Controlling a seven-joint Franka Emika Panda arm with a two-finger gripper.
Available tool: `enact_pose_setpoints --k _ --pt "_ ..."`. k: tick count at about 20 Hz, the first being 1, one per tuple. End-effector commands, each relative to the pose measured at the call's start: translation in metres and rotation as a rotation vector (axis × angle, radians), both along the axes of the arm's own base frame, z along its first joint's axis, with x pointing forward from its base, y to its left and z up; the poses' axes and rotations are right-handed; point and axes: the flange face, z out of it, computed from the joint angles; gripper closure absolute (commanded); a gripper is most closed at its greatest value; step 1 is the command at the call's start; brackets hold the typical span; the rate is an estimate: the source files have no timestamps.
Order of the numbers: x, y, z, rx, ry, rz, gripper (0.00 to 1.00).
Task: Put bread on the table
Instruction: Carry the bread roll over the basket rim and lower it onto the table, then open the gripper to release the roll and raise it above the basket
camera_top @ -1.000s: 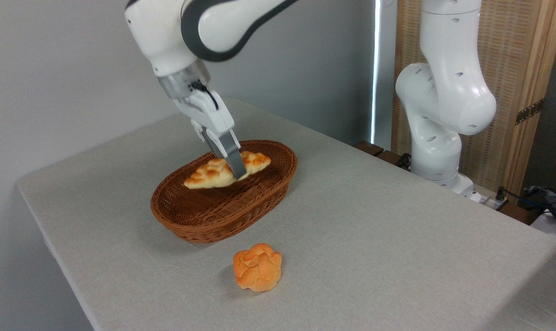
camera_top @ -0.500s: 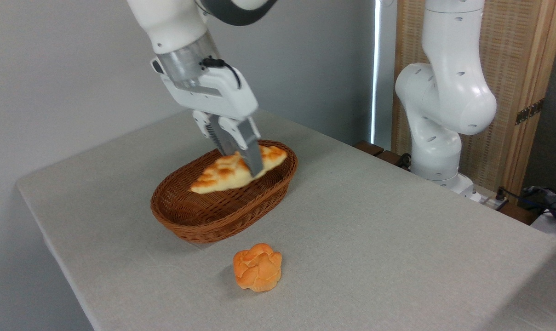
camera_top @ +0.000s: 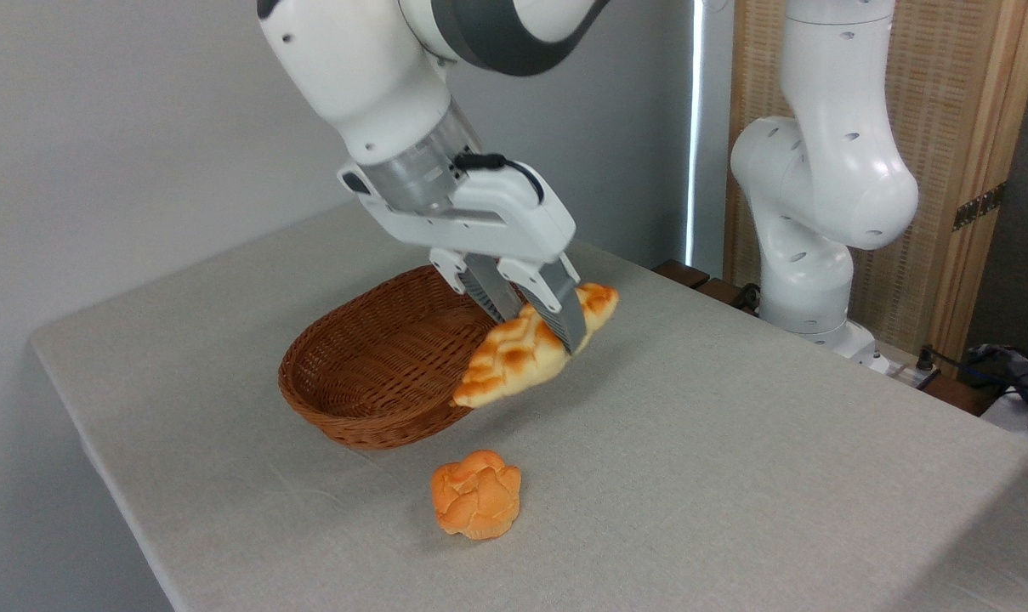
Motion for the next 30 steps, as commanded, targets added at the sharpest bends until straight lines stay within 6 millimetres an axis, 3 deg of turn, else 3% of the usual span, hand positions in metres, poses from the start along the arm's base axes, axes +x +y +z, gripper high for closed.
enact_pose_setpoints --k 1,15,18,22,23,26,30 --pt "-0.002 0.011 -0.001 0.008 0.022 -0.005 0.0" --pt "-0.001 0.008 0.0 -0.019 0.026 -0.075 0.0" --pt "-0.001 0.0 0.01 -0.034 0.004 -0.124 0.0" --pt "0.015 -0.024 0.068 -0.044 -0.157 -0.154 0.0" --pt "0.019 -0.037 0.074 -0.047 -0.199 -0.183 0.0" --pt "0.032 -0.051 0.082 -0.067 -0.321 -0.211 0.0" --pt "0.042 -0.046 0.086 -0.083 -0.397 -0.208 0.0"
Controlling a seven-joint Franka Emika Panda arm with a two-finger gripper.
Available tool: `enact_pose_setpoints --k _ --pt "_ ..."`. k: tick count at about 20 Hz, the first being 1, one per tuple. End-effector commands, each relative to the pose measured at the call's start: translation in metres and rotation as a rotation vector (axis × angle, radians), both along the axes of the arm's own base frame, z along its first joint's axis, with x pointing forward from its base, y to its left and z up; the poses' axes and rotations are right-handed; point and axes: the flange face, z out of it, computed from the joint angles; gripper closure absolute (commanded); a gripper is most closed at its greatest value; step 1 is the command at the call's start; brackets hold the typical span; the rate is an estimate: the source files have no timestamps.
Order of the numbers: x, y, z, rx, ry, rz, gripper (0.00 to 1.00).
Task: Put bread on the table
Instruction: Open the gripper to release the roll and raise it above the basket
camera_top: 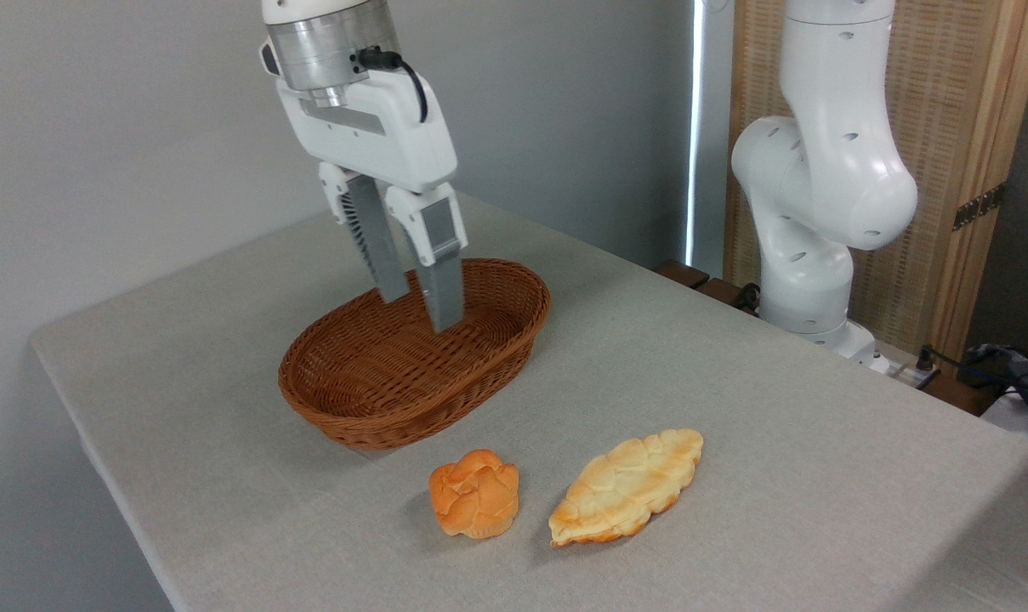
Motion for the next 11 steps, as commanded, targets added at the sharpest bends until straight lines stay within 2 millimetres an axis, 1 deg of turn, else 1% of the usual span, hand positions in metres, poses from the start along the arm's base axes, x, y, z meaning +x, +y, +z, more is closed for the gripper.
enact_pose_setpoints --k 1,3,4,6,8,11 --pt "0.006 0.008 0.004 -0.058 -0.041 0.011 0.0" --pt "0.007 0.012 0.004 -0.102 -0.039 0.03 0.0" --pt "0.007 0.019 0.005 -0.108 -0.04 0.044 0.0" --pt "0.007 0.022 0.007 -0.138 -0.041 0.035 0.0" --pt "0.008 0.03 0.006 -0.18 -0.037 0.032 0.0" --pt "0.008 0.03 0.005 -0.182 -0.034 0.034 0.0"
